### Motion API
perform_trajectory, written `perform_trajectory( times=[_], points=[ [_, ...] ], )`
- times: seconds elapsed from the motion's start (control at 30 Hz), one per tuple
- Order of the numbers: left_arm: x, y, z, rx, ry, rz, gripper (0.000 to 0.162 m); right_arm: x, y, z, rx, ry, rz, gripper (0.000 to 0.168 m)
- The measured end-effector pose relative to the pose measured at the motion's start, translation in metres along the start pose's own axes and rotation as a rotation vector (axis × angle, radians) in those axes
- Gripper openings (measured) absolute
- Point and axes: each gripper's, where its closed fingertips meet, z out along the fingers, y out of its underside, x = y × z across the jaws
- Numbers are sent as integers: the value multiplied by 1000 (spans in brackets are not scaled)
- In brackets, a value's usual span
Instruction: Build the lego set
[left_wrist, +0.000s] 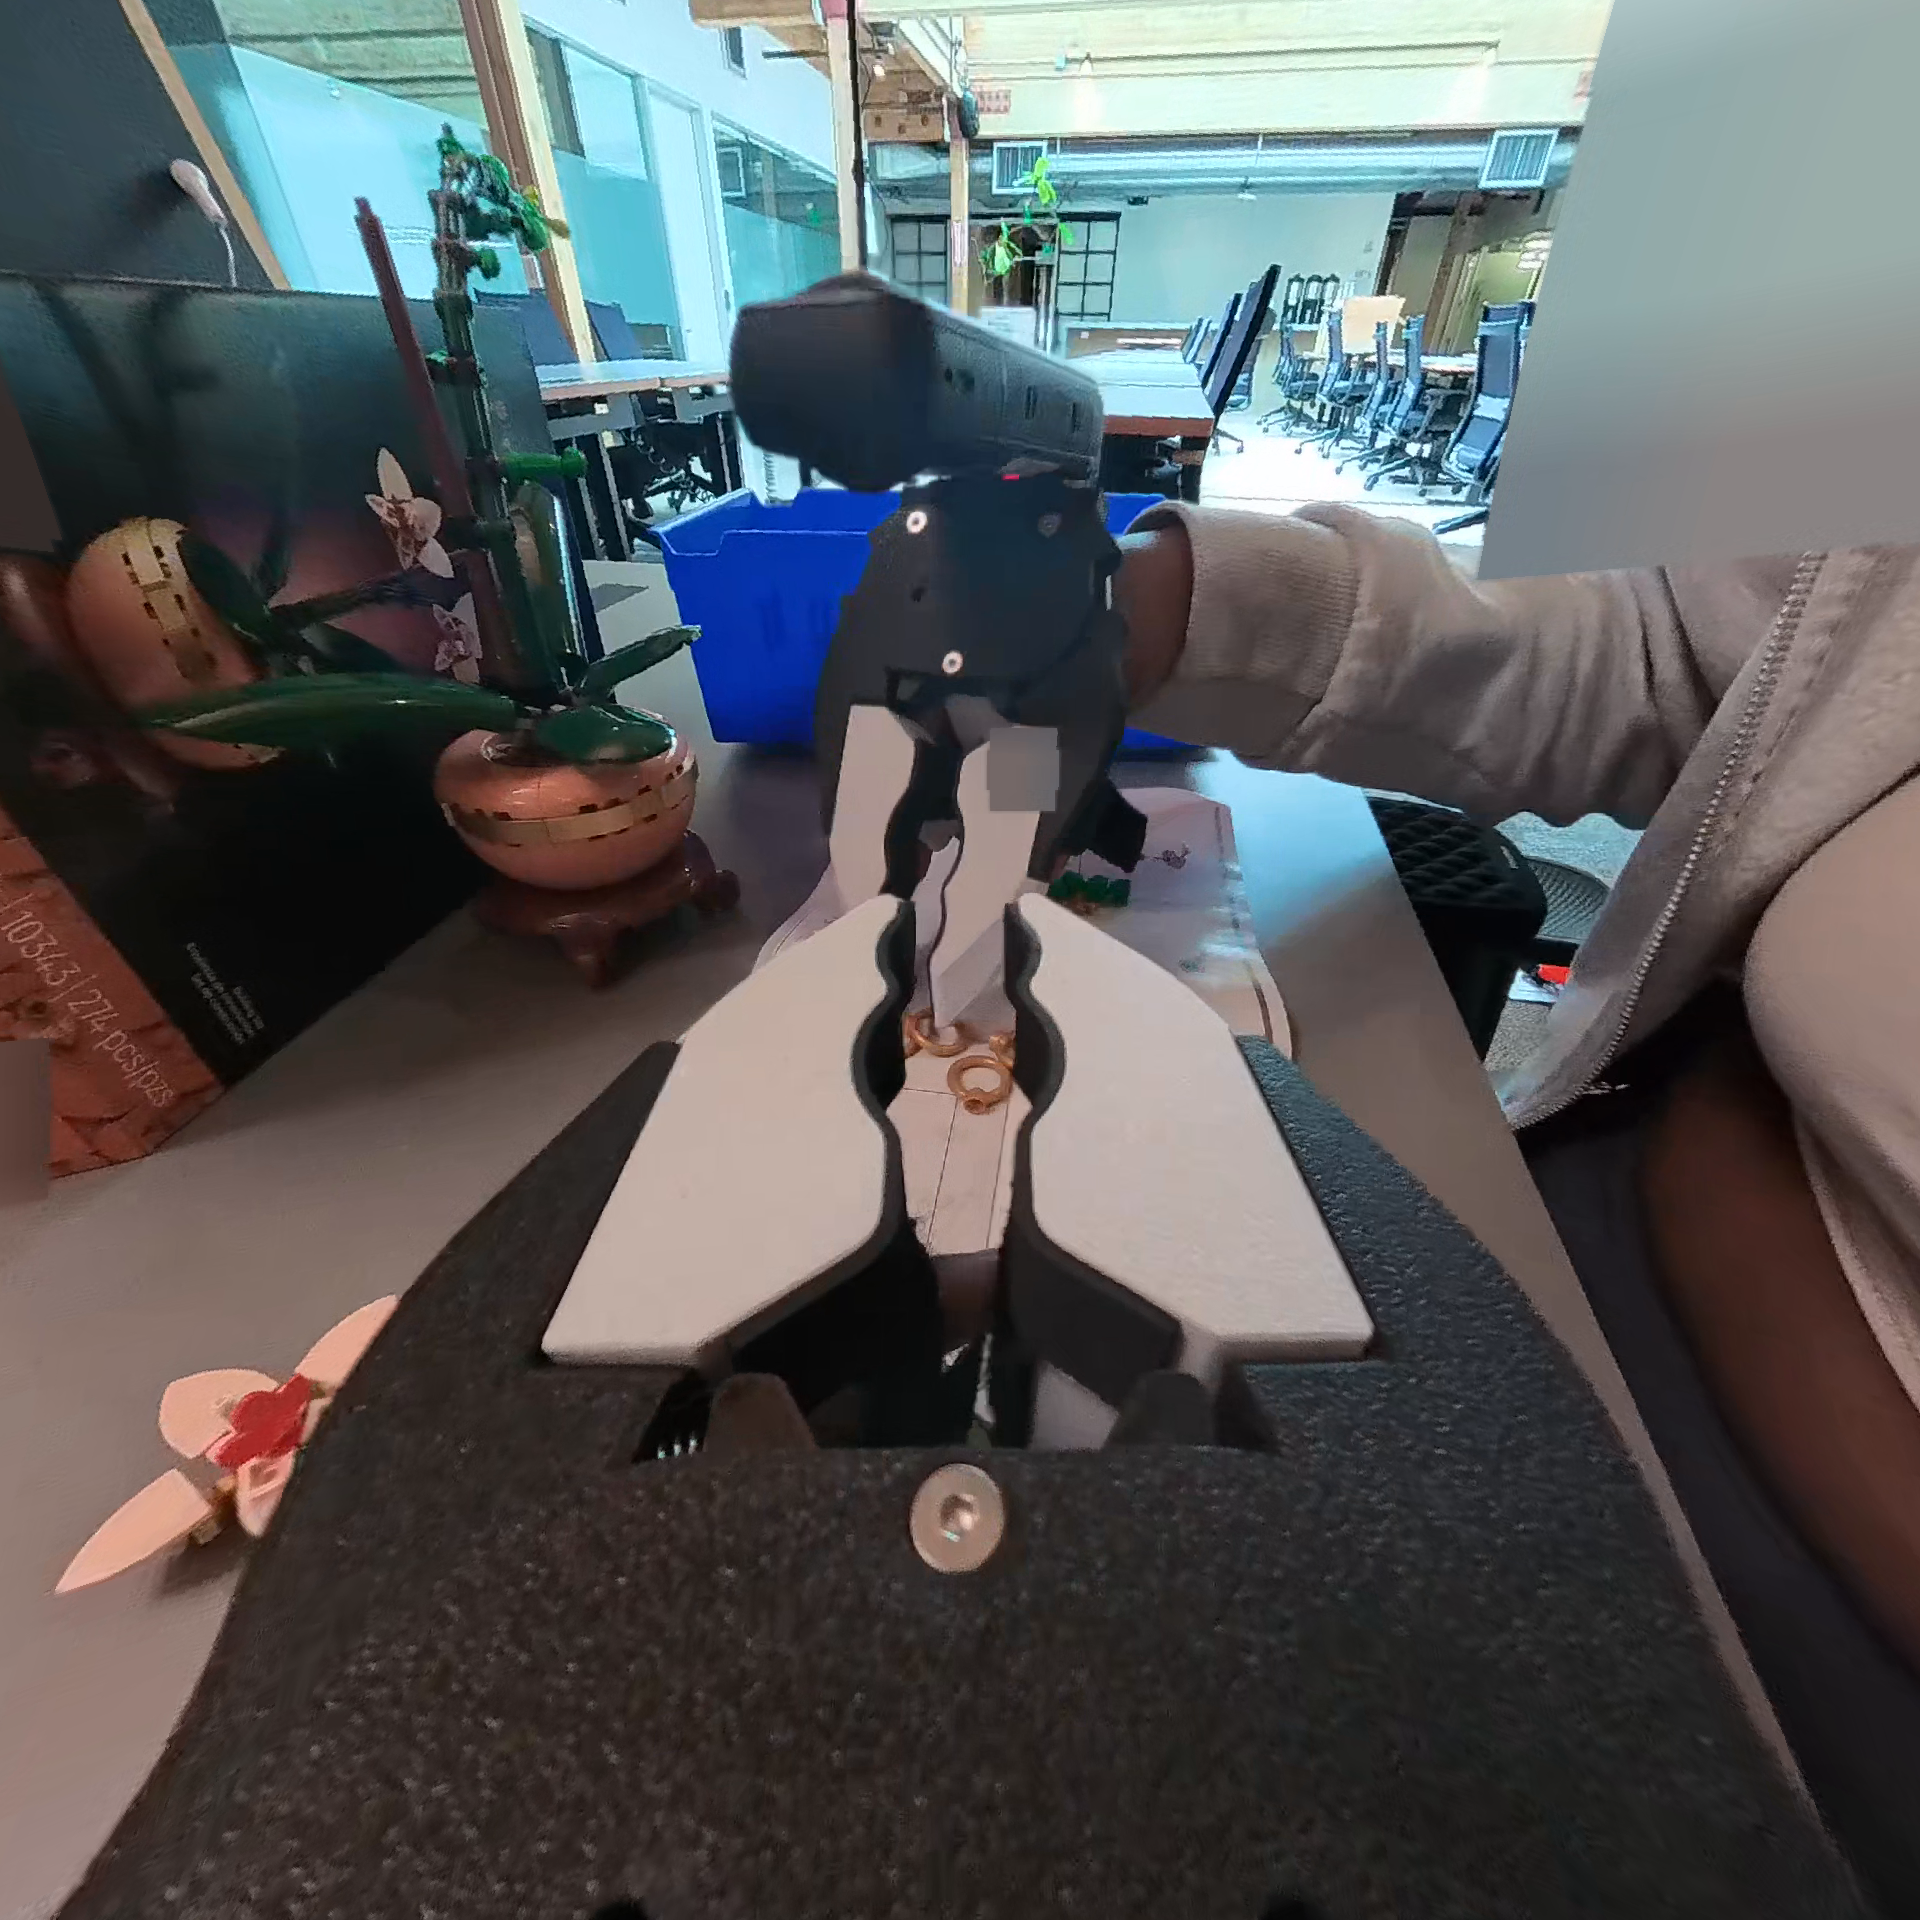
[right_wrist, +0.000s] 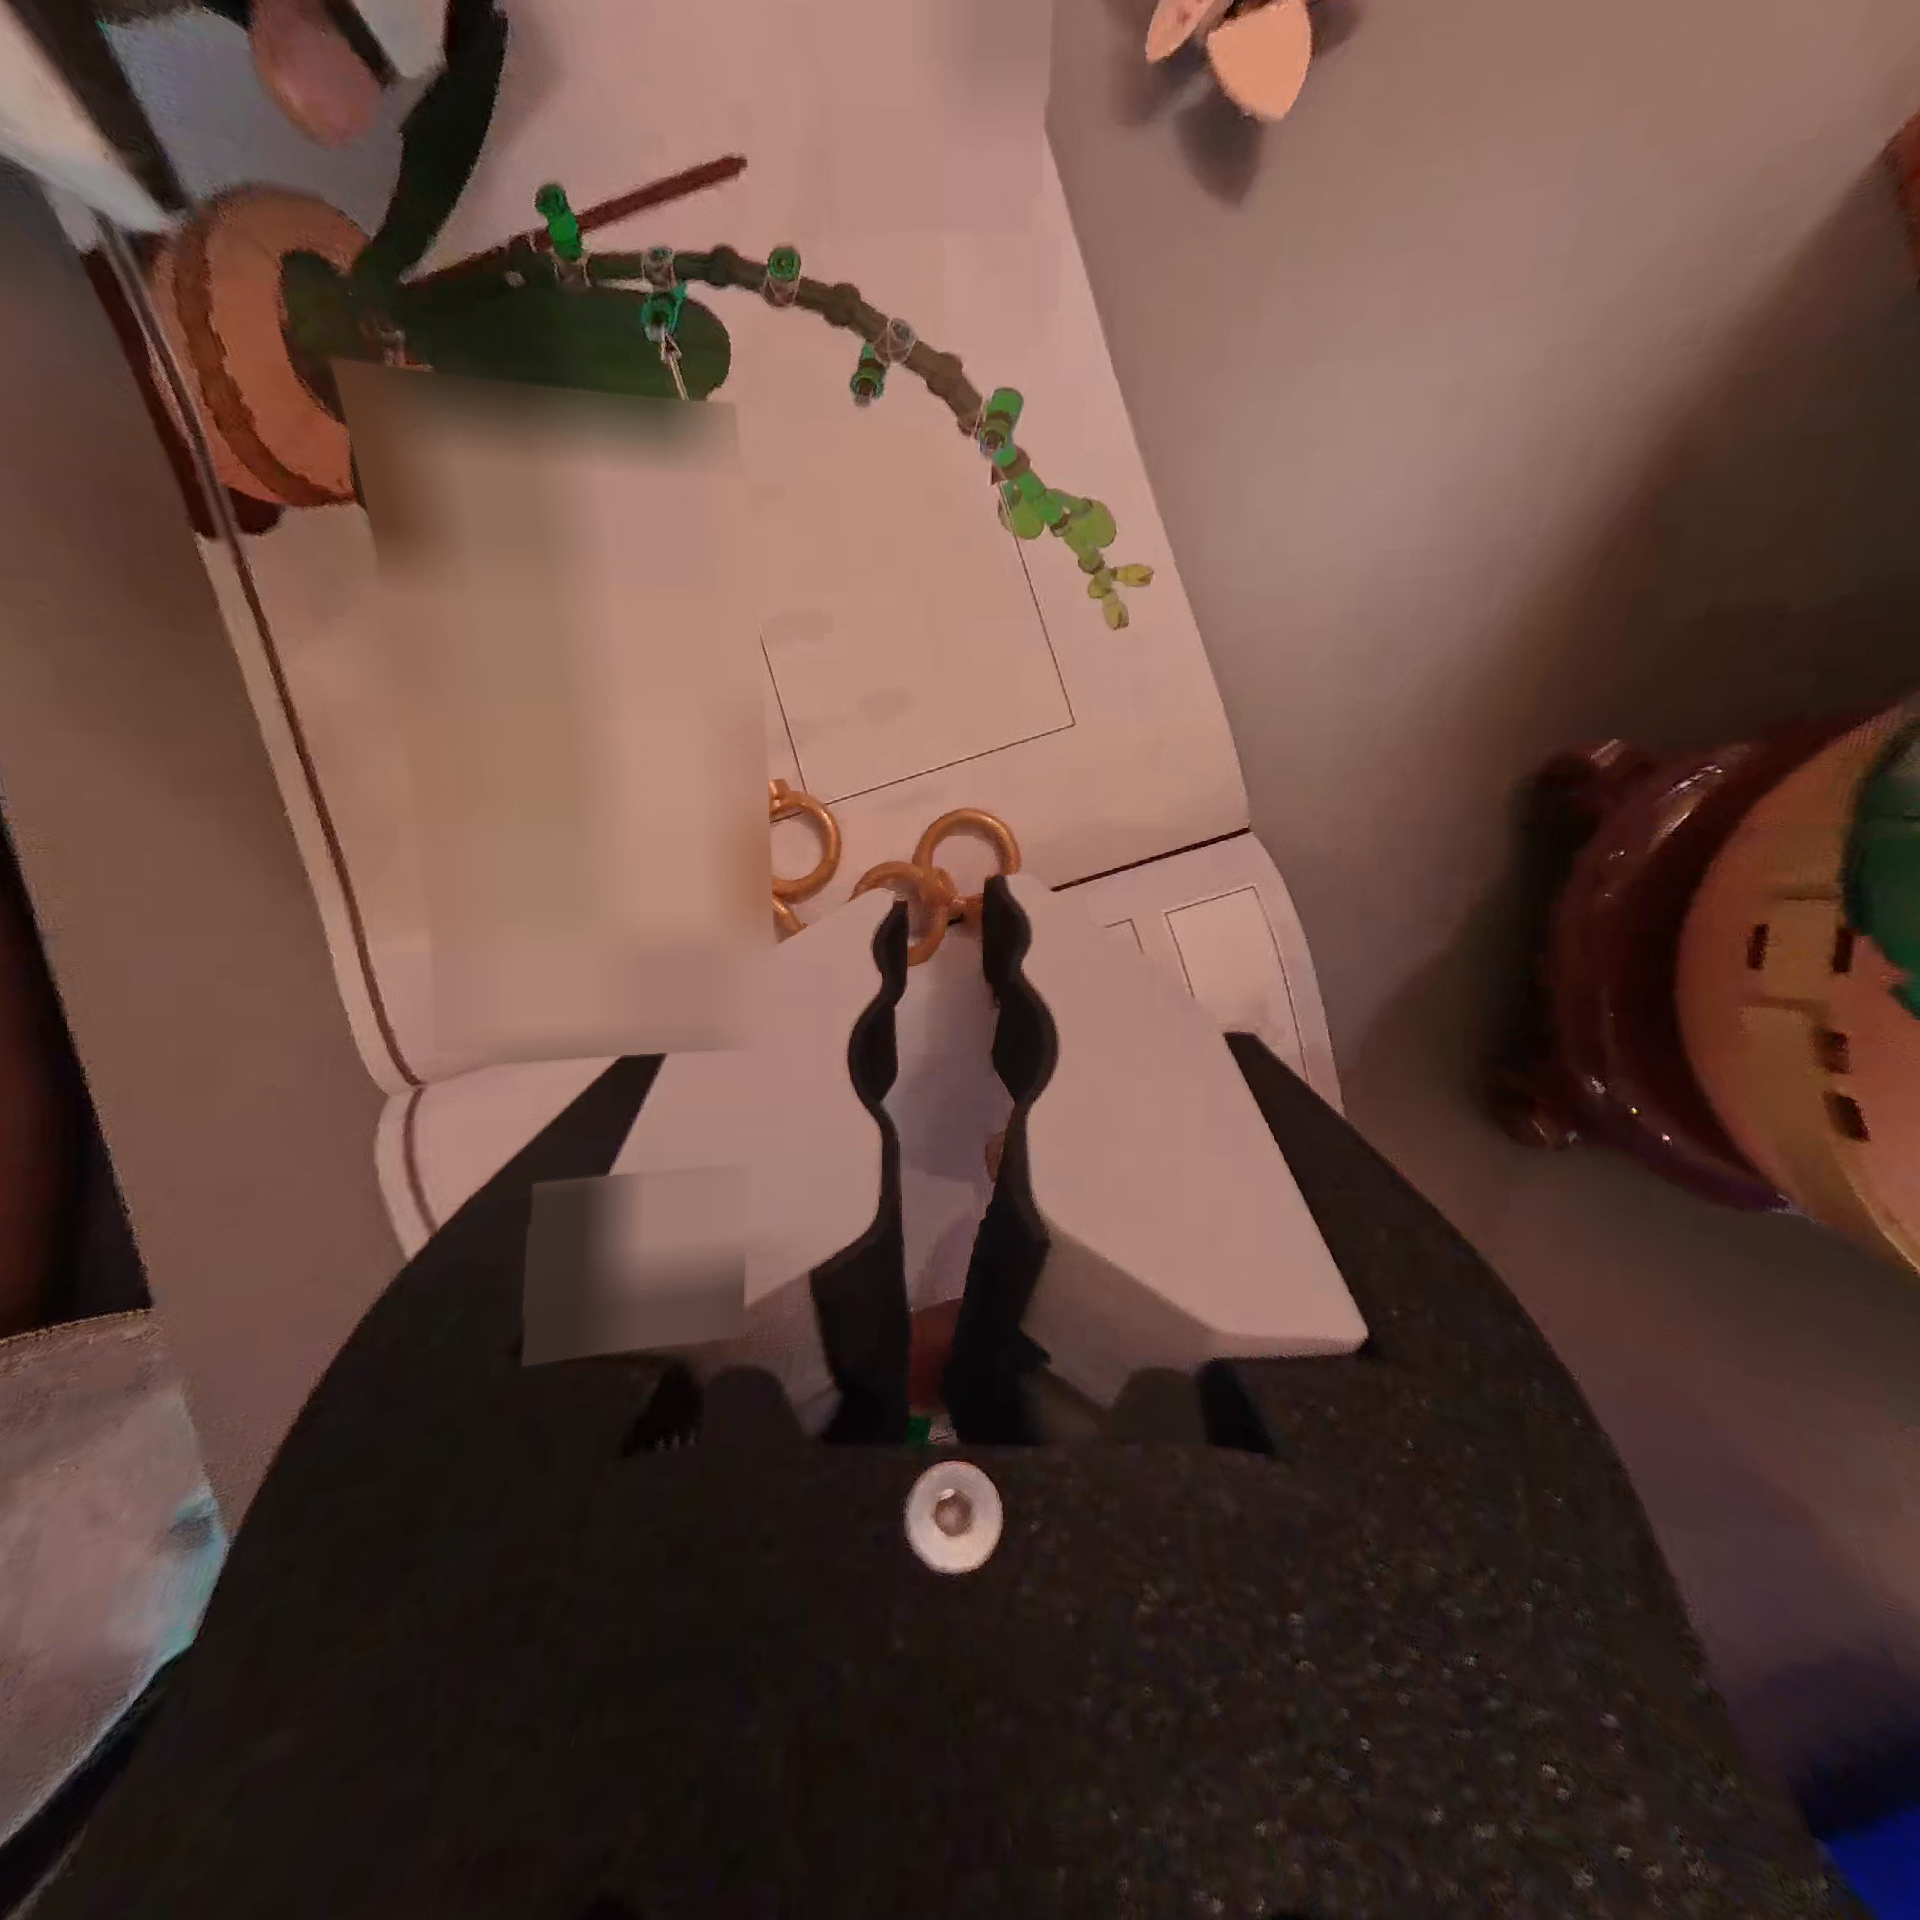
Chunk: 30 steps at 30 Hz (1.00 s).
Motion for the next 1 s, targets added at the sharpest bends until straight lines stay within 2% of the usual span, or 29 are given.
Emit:
perform_trajectory(
  times=[0.07,0.17,0.27,0.37,0.43,0.53,0.7,1.0],
  points=[
    [3,4,2,-24,12,12,17,4,4,4,-20,30,-24,8],
    [1,11,5,-69,-14,38,21,3,-6,-4,95,46,5,6],
    [-5,12,11,-77,-71,28,29,1,-40,-34,418,94,123,6],
    [-1,-7,20,38,-77,-33,29,-12,-82,-76,837,179,213,6],
    [3,-17,24,101,-77,-46,28,-20,-91,-91,961,282,204,6],
    [7,-29,22,159,-111,29,23,-33,-94,-96,1004,357,178,6],
    [15,-33,19,151,-102,108,15,-46,-91,-93,999,316,180,6],
    [28,-30,21,141,-21,102,8,-56,-84,-94,937,332,123,6]
  ],
)
